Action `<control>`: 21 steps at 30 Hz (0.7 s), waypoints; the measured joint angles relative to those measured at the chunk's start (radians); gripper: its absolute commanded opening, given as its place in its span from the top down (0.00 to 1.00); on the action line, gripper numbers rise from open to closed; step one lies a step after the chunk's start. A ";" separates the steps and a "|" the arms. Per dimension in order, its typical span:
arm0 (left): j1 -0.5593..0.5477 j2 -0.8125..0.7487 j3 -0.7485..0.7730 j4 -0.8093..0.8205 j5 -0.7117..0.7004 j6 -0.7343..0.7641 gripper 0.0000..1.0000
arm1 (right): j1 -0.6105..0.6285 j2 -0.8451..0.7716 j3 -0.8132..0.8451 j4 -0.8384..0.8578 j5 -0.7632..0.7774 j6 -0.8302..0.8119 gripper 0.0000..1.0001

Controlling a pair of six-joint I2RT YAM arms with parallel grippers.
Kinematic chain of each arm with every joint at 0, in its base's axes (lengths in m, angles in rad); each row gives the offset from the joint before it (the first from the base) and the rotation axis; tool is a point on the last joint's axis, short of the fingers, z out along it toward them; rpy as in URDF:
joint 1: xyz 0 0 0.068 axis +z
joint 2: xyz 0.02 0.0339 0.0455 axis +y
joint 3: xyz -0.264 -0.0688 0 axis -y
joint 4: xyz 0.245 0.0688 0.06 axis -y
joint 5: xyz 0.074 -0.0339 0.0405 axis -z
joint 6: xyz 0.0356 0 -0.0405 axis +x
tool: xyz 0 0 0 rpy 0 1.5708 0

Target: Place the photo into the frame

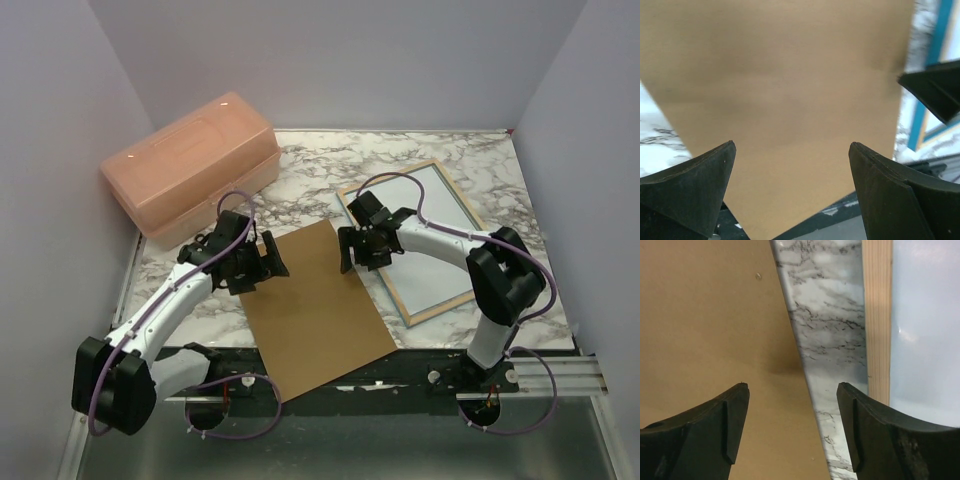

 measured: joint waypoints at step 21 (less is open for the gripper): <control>0.322 0.119 -0.210 0.091 0.031 0.038 0.03 | -0.027 -0.011 -0.125 0.201 -0.254 0.050 0.12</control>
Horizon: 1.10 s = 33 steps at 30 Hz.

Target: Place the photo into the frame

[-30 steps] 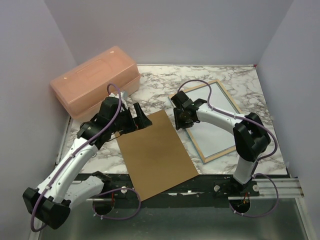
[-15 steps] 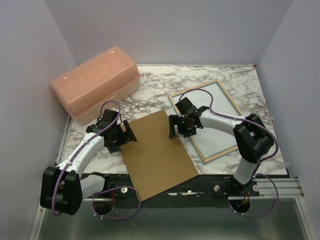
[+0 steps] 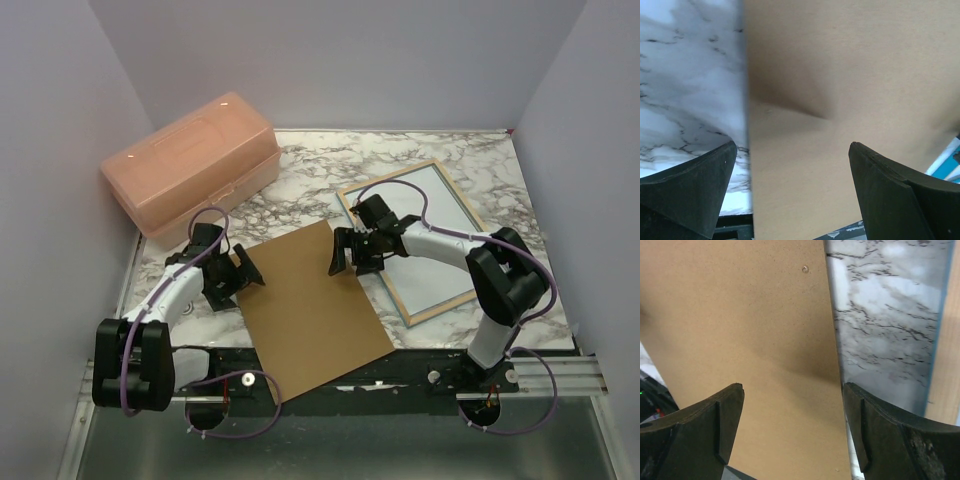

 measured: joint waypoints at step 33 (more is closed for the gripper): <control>-0.272 0.115 0.148 0.094 0.056 0.003 0.09 | -0.045 -0.349 -0.100 -0.185 0.107 -0.002 0.11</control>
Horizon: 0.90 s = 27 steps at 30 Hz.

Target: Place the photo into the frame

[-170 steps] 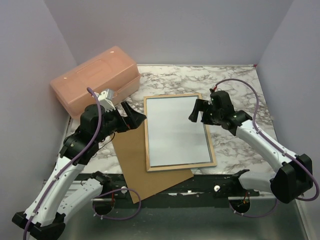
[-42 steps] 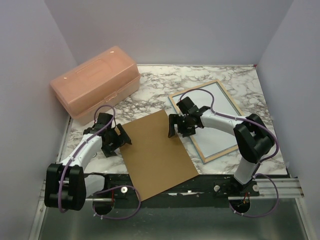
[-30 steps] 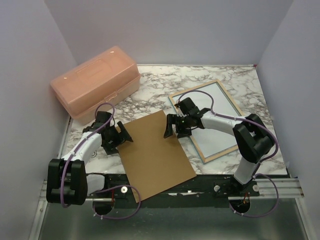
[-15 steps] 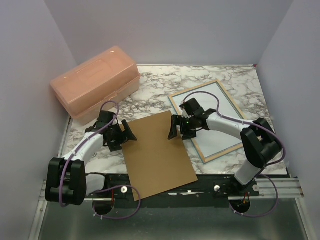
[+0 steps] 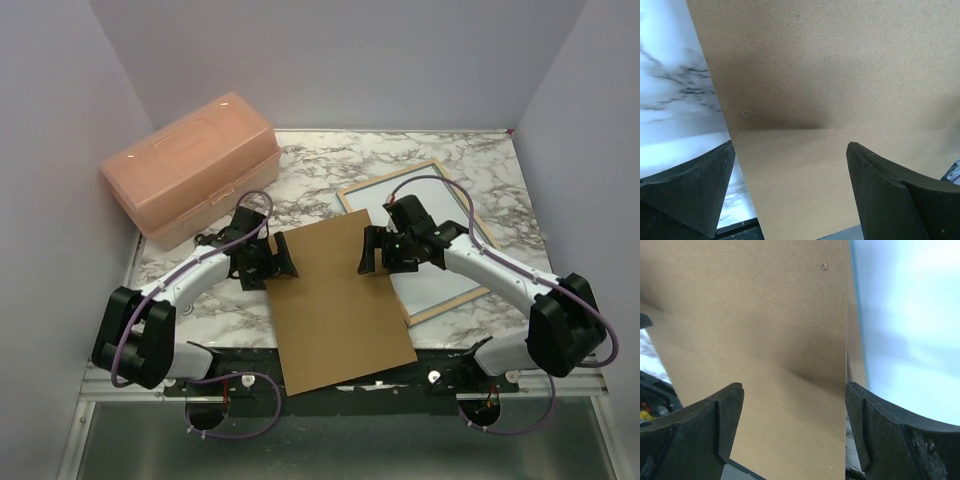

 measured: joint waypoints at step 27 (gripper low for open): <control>-0.146 0.131 0.183 -0.140 -0.045 -0.040 0.13 | -0.223 -0.055 -0.195 0.030 0.023 -0.006 0.10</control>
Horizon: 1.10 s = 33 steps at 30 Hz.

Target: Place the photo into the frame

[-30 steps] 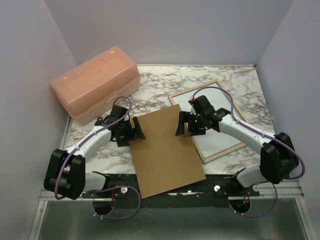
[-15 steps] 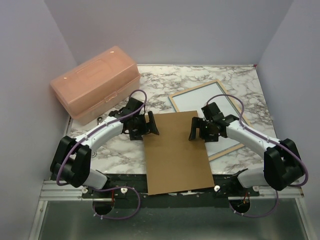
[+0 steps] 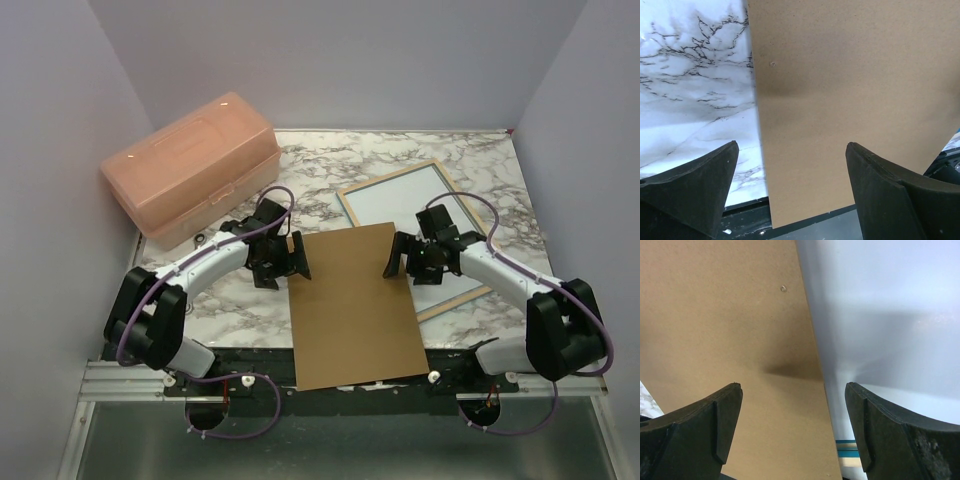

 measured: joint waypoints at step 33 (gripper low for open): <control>0.013 0.089 -0.042 0.043 0.065 0.039 0.19 | -0.050 -0.108 -0.068 0.314 -0.540 0.136 0.53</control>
